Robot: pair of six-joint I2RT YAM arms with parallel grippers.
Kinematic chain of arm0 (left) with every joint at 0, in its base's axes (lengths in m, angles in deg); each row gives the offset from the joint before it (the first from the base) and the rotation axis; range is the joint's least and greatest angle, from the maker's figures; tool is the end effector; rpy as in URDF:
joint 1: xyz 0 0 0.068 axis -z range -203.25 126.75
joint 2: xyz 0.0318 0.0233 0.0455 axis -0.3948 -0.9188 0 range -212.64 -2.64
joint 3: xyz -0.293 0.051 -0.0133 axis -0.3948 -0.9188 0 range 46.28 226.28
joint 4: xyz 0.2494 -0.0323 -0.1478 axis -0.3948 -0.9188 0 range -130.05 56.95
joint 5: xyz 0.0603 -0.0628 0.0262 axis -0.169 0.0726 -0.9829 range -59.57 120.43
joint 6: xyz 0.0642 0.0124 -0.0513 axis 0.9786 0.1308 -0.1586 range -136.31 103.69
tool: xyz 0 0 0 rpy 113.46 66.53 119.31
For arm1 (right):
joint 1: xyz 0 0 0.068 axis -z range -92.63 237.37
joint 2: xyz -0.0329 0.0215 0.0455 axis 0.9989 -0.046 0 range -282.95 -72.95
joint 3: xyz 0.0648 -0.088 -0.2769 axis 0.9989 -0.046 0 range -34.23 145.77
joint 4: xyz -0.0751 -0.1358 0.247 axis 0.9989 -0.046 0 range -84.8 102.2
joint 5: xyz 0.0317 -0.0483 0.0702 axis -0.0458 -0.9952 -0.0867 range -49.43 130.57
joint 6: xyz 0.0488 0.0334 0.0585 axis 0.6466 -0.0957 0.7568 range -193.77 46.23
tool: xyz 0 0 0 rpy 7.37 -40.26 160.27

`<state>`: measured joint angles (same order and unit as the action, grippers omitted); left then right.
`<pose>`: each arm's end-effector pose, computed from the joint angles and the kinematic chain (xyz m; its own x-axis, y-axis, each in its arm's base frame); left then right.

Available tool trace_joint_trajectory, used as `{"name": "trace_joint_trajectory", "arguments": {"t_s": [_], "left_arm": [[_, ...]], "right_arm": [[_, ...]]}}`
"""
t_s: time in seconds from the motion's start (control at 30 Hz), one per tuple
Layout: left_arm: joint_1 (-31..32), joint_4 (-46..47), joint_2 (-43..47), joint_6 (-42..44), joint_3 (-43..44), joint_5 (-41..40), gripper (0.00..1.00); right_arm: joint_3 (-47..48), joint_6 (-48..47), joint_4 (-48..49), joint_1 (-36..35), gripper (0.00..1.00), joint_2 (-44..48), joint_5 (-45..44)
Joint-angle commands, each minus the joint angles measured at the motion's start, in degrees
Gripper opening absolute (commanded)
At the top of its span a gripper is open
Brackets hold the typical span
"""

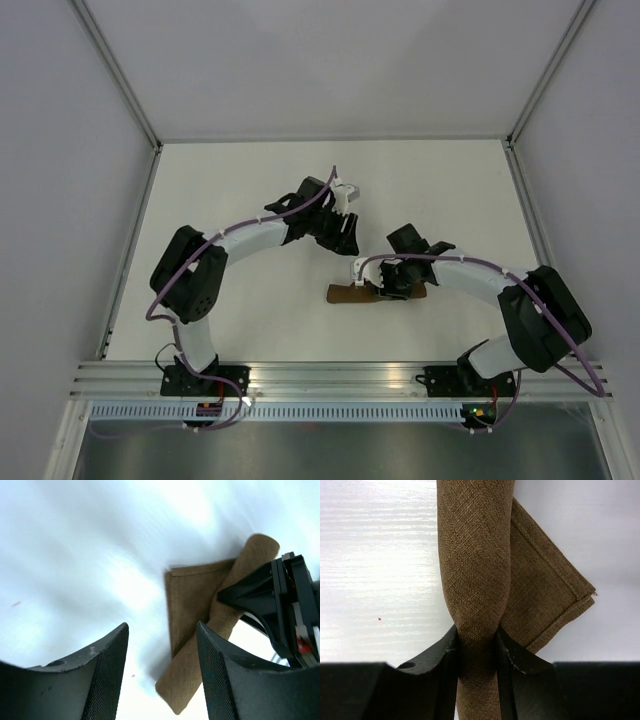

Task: Fold the napkin, place the utensils inside, and roll it up
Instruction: Roll the napkin at the center of the board.

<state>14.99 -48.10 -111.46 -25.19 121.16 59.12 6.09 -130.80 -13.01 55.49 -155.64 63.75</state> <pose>0.3454 -0.3165 0.1788 -0.7077 0.3851 -0.5923 0.6893 0.5602 -0.4594 0.2243 0.1731 0.1282 0.0869 -0.8541 -0.5128 -0.9922 -0.0278 -0.1219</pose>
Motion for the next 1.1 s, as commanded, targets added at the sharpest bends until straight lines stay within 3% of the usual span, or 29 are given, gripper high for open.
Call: {"name": "trace_joint_trajectory", "arguments": {"t_s": [0.0, 0.37, 0.57, 0.7, 0.83, 1.07], "left_arm": [[-0.4, 10.3, 8.2, -6.3, -5.5, -10.7, 0.62], [2.2, 33.1, 32.1, -10.1, -32.5, -27.1, 0.64], [14.8, 37.1, 41.2, 0.9, -39.4, -46.5, 0.64], [23.8, 36.7, 40.3, 7.6, -39.3, -54.8, 0.64], [29.0, 35.4, 35.7, 14.0, -36.7, -57.1, 0.65], [35.6, 33.0, 18.0, 26.7, -27.9, -57.5, 0.68]], "right_arm": [[4.0, -2.5, -8.4, 1.7, 0.33, -4.3, 5.0], [17.5, -8.9, -24.1, 6.7, 0.33, -19.0, 10.7], [25.5, -11.3, -30.6, 8.3, 0.33, -27.2, 12.6], [29.0, -12.4, -33.5, 9.2, 0.33, -31.5, 13.0], [32.3, -13.1, -36.8, 9.7, 0.33, -35.0, 13.1], [35.8, -13.5, -39.3, 10.2, 0.33, -39.6, 12.9]]}}
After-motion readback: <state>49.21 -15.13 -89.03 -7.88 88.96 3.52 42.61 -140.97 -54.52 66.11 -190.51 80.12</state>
